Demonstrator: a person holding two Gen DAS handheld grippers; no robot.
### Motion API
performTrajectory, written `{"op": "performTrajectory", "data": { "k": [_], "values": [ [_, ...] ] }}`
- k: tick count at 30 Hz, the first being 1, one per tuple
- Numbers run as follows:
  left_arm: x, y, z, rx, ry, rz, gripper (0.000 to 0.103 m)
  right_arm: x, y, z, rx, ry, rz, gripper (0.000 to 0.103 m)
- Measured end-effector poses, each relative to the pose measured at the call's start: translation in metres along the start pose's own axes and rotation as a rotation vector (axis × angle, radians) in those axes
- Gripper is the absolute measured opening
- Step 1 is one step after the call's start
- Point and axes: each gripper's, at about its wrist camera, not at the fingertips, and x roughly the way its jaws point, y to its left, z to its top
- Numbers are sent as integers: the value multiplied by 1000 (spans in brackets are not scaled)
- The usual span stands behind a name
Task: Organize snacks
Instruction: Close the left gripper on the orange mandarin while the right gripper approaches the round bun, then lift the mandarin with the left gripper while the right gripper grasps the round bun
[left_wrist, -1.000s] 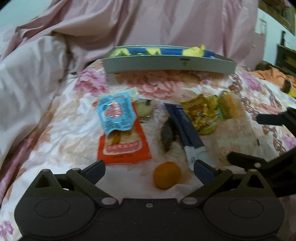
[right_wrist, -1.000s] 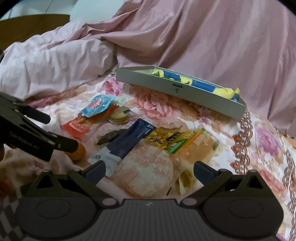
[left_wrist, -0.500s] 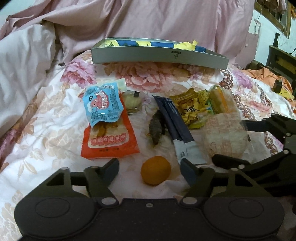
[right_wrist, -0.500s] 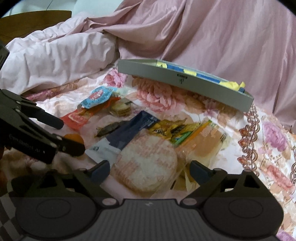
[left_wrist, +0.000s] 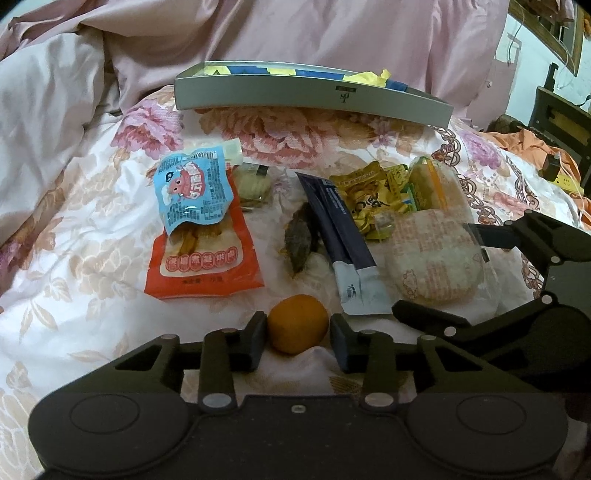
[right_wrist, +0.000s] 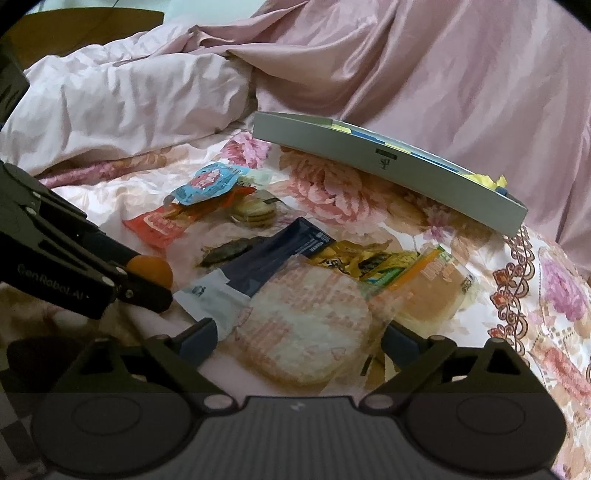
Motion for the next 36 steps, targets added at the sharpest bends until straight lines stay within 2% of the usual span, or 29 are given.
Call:
{"op": "performTrajectory", "data": {
  "k": [2, 9, 23, 24, 26, 28, 32, 34, 36],
  "values": [
    [0, 0, 0, -5, -2, 0, 38, 0, 0, 0, -3, -2, -1, 97],
    [-1, -1, -1, -15, -14, -2, 37, -1, 1, -2, 3, -5, -2, 80],
    [-3, -1, -3, -31, -27, 0, 37, -4, -3, -4, 58, -39, 1, 68],
    [-3, -1, -3, -31, -28, 0, 37, -4, -3, -4, 57, -39, 1, 66],
    [-3, -1, -4, -32, -31, -1, 37, -3, -1, -3, 51, -37, 4, 55],
    [-3, -1, -3, -33, -31, -1, 37, -4, 0, -4, 45, -38, 3, 50],
    [-3, 0, -3, -34, -33, 0, 37, -5, -1, -4, 51, -50, 9, 49],
    [-3, 0, -3, -35, -36, 0, 37, -7, -1, -4, 51, -61, 15, 39],
    [-4, 0, -4, -36, -36, 0, 37, -7, 0, -4, 49, -69, 15, 34]
  ]
}}
